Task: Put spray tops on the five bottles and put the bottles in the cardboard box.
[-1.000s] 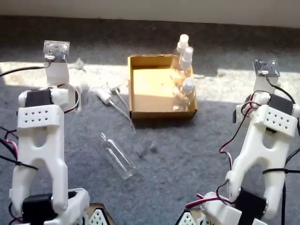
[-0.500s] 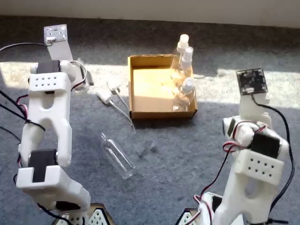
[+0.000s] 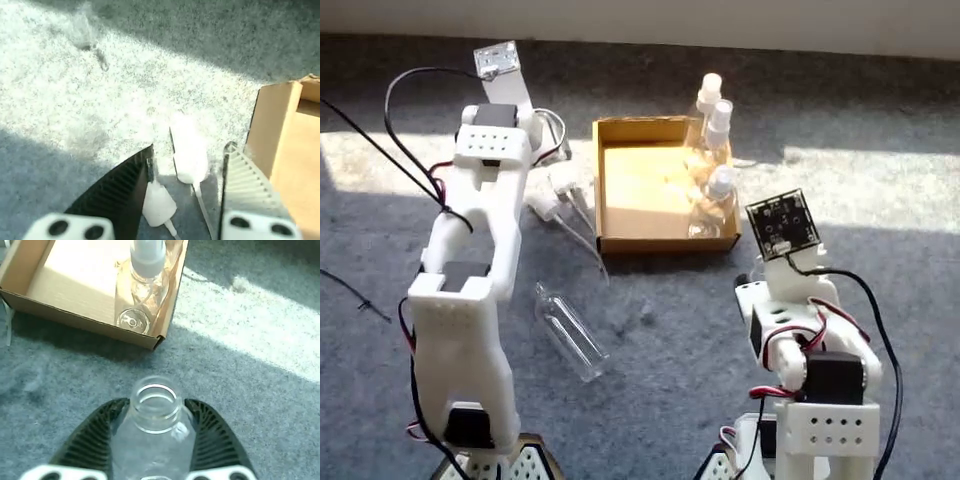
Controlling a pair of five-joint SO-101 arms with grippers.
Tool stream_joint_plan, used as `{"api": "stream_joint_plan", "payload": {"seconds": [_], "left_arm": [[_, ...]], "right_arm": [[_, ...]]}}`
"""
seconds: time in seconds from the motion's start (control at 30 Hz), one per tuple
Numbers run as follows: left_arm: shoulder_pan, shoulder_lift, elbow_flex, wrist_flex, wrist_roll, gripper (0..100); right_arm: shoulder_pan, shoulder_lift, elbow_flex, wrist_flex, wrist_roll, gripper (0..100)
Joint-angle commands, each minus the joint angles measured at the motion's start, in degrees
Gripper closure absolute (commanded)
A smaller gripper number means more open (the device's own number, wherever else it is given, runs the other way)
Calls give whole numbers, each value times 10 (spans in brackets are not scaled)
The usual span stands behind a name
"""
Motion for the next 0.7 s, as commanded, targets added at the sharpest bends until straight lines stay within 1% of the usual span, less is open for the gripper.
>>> {"api": "stream_joint_plan", "payload": {"seconds": [0.0,0.1,0.23,0.3,0.43,0.47,0.6,0.67], "left_arm": [[9,71,-118,4,7,786],[11,124,-155,7,7,787],[11,172,-206,57,25,787],[15,189,-233,81,25,787],[30,233,-271,90,25,787],[32,243,-283,91,24,796],[26,262,-331,123,24,918],[20,263,-354,143,25,954]], "right_arm": [[-7,-10,-2,0,-13,994],[-7,-10,-2,0,-13,994],[-8,-10,-2,0,-13,994],[-22,-10,-2,0,-13,994],[-43,-10,-2,12,-14,994],[-43,-10,-2,15,-14,994],[-43,-10,-1,17,-14,994],[-43,-10,-1,17,-14,994]]}}
